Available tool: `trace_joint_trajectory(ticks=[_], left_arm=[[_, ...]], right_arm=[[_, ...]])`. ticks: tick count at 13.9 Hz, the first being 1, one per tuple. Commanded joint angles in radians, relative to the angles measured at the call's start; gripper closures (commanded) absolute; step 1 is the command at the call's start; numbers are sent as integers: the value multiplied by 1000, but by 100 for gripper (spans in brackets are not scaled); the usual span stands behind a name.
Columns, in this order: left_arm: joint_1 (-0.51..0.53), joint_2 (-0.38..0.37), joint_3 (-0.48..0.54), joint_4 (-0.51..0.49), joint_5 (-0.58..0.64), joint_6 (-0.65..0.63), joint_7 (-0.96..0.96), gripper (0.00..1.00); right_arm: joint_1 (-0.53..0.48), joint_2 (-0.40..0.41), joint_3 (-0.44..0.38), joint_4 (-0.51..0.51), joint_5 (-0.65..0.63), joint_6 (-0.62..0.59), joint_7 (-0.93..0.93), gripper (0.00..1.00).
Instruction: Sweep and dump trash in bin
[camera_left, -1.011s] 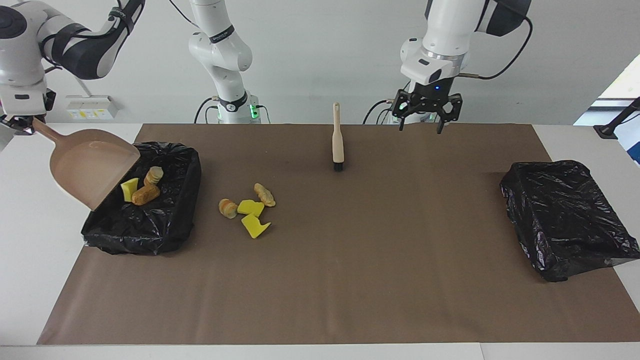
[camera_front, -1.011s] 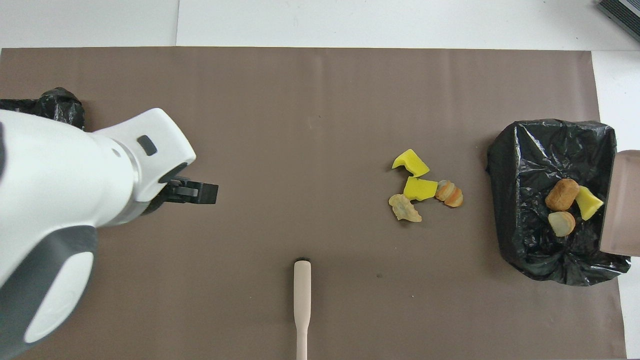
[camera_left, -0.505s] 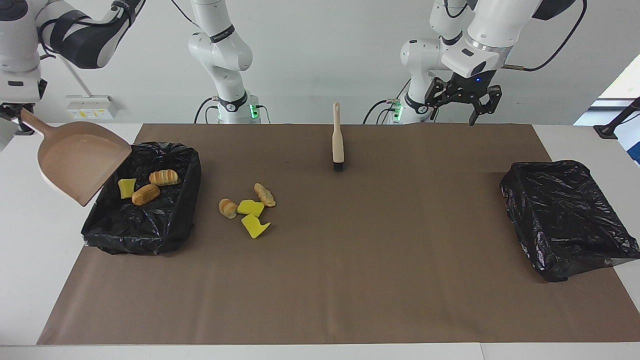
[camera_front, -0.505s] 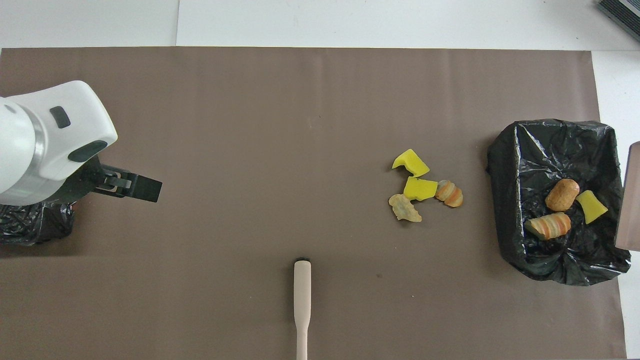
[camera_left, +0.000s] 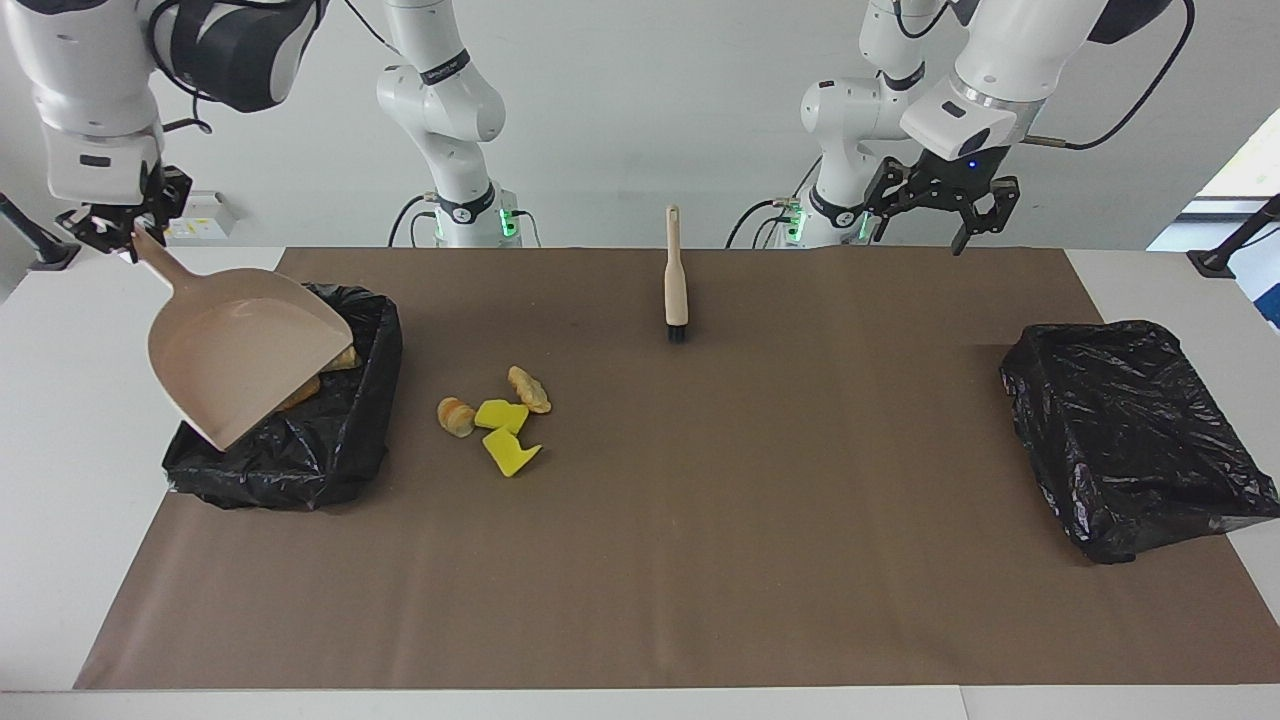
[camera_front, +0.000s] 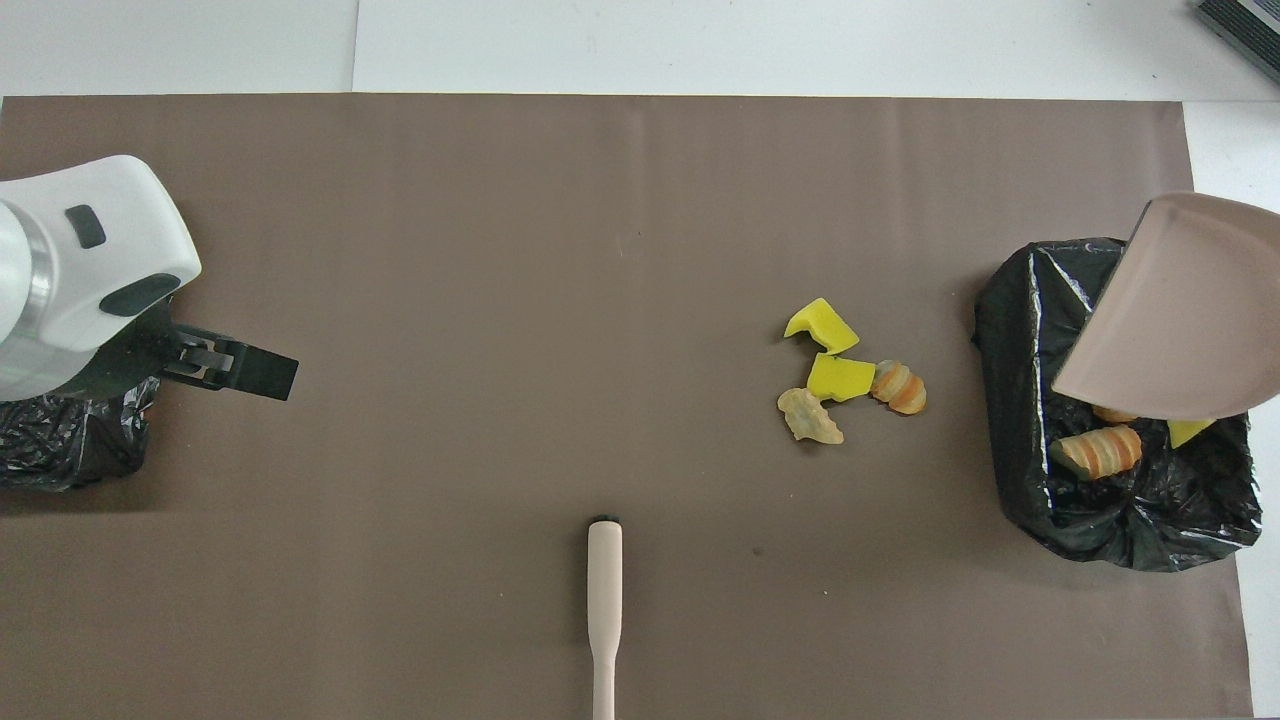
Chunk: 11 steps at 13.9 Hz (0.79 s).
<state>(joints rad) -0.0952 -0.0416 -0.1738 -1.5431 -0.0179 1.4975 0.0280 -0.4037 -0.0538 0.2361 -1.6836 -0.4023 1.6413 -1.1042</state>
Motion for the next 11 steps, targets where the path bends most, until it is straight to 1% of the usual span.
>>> trace_joint_trajectory(ticks=[1, 2, 3, 5, 7, 8, 10, 11], left_arm=[[22, 37, -7, 41, -7, -25, 12, 0], [22, 37, -7, 41, -5, -28, 12, 0], [19, 32, -7, 40, -2, -22, 10, 0], [15, 22, -10, 26, -7, -17, 7, 0], [12, 16, -10, 18, -7, -19, 10, 0], [12, 14, -9, 15, -7, -20, 10, 0], [17, 12, -10, 11, -7, -22, 10, 0], [15, 12, -10, 11, -7, -19, 10, 0]], right_arm=[[-1, -9, 119, 2, 71, -58, 262, 100], [17, -18, 161, 1, 110, -75, 417, 100], [58, -20, 182, 1, 141, -86, 561, 100], [170, 0, 184, -1, 189, -86, 815, 100], [256, 55, 184, 4, 264, -58, 1080, 100], [323, 84, 186, 5, 289, -11, 1227, 100], [443, 179, 184, 12, 281, 46, 1409, 100], [482, 224, 184, 18, 283, 98, 1499, 100]])
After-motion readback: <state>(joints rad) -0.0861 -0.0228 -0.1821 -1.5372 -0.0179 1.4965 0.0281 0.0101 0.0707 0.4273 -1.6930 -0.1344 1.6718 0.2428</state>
